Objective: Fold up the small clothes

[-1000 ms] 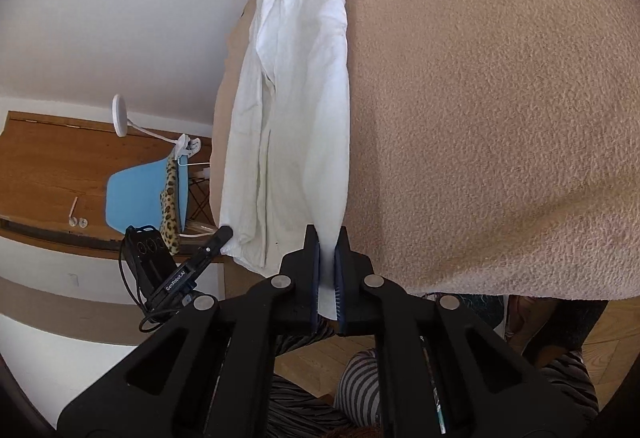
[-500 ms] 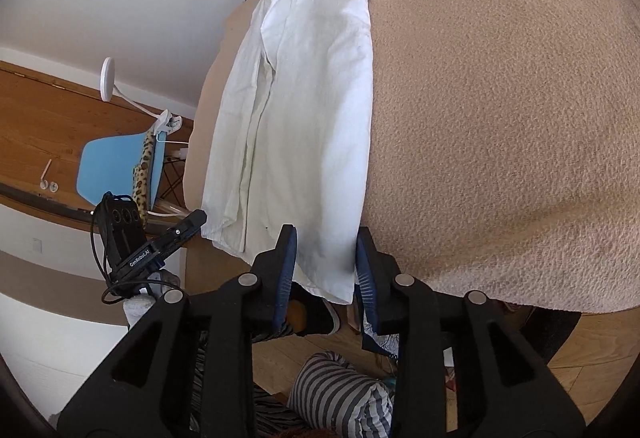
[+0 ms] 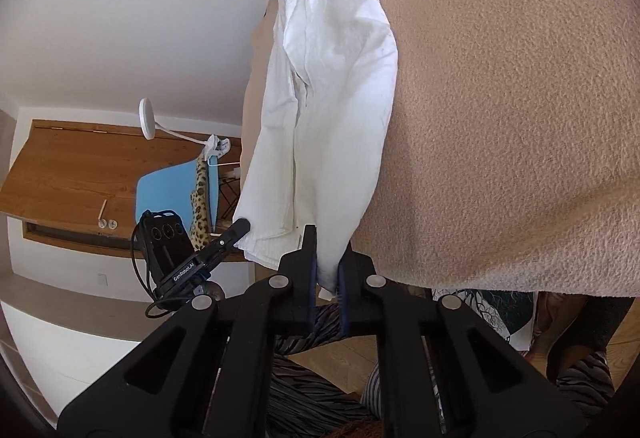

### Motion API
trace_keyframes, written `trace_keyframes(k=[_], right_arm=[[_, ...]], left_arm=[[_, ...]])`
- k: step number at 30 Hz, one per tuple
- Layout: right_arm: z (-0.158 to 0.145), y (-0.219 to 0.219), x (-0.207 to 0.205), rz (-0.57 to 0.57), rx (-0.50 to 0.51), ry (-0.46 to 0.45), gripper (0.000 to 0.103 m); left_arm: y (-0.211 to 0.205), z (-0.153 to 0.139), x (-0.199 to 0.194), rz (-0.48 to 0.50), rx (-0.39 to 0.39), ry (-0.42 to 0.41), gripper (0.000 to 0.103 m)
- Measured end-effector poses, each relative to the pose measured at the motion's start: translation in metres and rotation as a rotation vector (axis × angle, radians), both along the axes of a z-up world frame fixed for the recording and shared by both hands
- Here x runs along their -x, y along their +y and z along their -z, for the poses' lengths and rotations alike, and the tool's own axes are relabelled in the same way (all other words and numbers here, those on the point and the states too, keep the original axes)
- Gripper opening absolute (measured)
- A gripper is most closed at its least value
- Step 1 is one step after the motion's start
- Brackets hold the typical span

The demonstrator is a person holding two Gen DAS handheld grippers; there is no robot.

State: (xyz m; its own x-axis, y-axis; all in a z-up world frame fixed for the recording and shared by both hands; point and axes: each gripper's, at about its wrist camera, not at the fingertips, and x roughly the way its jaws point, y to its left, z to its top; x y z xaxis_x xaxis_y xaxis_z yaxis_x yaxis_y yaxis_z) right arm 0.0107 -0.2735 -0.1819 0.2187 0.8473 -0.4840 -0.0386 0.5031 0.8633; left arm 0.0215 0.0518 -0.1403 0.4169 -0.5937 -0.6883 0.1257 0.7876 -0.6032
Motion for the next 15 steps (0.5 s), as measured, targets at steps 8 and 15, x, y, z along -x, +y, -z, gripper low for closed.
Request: trace_keyframes(k=[8,15], right_arm=[[-0.062,0.019,-0.035,0.053,0.235,-0.226,0.009],[-0.080,0.033,-0.068,0.059,0.374,-0.336,0.009]], left_arm=[[-0.009,-0.043,-0.047,-0.041,-0.024,-0.125,0.005],[-0.012,-0.043,-0.090,-0.077,-0.046,-0.150,0.005]])
